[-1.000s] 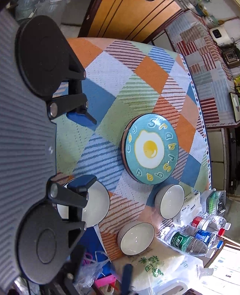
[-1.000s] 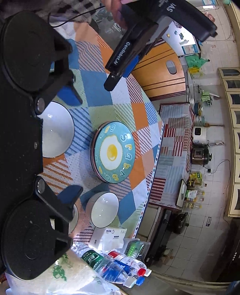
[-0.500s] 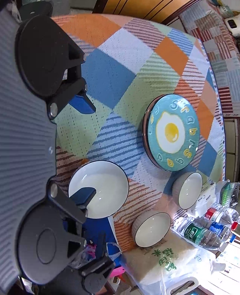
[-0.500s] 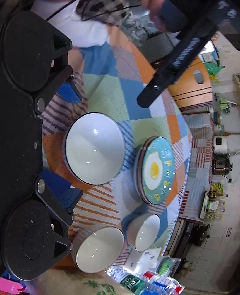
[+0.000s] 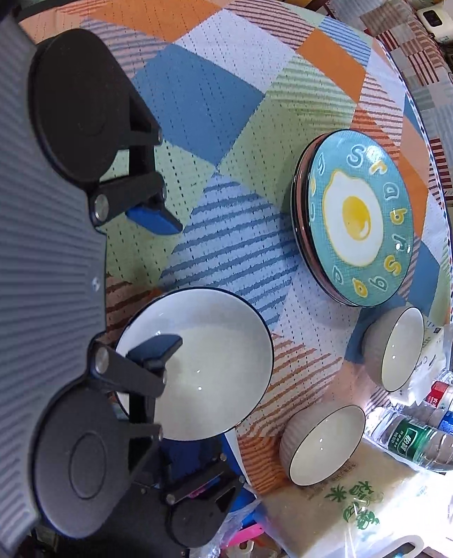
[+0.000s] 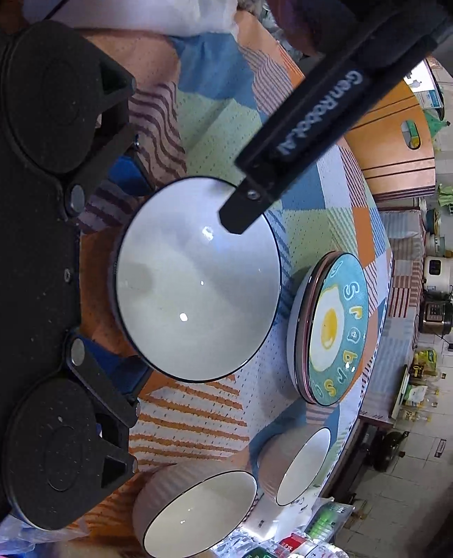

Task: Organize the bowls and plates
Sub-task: 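Move the right gripper to a white ribbed bowl rim and grasp it, then slide the held bowl beside the plate stack and open the right gripper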

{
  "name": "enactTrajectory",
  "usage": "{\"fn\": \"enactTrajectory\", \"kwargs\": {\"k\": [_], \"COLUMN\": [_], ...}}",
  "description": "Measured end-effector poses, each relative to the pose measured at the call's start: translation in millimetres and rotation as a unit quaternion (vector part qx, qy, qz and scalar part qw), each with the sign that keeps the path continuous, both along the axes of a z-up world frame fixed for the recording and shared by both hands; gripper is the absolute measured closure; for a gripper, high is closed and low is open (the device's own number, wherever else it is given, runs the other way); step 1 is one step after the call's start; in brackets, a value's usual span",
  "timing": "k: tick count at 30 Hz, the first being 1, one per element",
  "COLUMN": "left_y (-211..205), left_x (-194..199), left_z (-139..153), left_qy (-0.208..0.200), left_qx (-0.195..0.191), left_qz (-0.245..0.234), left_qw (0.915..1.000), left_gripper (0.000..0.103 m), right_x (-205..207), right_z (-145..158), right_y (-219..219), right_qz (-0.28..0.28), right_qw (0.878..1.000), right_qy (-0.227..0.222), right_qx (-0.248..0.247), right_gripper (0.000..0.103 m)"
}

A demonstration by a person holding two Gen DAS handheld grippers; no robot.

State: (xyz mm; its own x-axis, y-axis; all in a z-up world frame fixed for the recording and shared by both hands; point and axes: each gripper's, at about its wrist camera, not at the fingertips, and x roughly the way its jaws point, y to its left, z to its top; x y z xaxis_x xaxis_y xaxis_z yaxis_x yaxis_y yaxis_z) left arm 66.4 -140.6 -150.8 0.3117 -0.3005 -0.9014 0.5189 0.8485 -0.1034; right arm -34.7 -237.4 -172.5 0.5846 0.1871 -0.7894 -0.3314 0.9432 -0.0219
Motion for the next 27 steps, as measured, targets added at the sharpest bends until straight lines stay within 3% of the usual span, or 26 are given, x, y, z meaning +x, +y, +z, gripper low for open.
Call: {"fn": "enactTrajectory", "kwargs": {"k": [2, 4, 6, 20, 27], "left_y": [-2, -3, -2, 34, 55], "left_x": [1, 3, 3, 18, 41], "left_z": [-4, -7, -7, 17, 4], "left_qy": [0.001, 0.008, 0.014, -0.009, -0.005], "left_qx": [-0.002, -0.002, -0.008, 0.016, 0.028], "left_qz": [0.001, 0.002, 0.006, 0.042, 0.074], "left_qw": [1.0000, 1.0000, 0.9999, 0.9990, 0.9969], "left_gripper": [0.065, 0.086, 0.093, 0.093, 0.092], "right_x": [1, 2, 2, 35, 58], "right_z": [-2, -3, -2, 13, 4], "right_y": [0, 1, 2, 27, 51], "right_qz": [0.003, 0.008, 0.010, 0.044, 0.069], "right_qw": [1.000, 1.000, 1.000, 0.998, 0.997], "right_qy": [-0.009, -0.019, -0.024, -0.030, -0.036], "right_qx": [-0.002, -0.004, -0.002, 0.033, 0.022], "right_gripper": [0.003, 0.003, 0.003, 0.004, 0.004]}}
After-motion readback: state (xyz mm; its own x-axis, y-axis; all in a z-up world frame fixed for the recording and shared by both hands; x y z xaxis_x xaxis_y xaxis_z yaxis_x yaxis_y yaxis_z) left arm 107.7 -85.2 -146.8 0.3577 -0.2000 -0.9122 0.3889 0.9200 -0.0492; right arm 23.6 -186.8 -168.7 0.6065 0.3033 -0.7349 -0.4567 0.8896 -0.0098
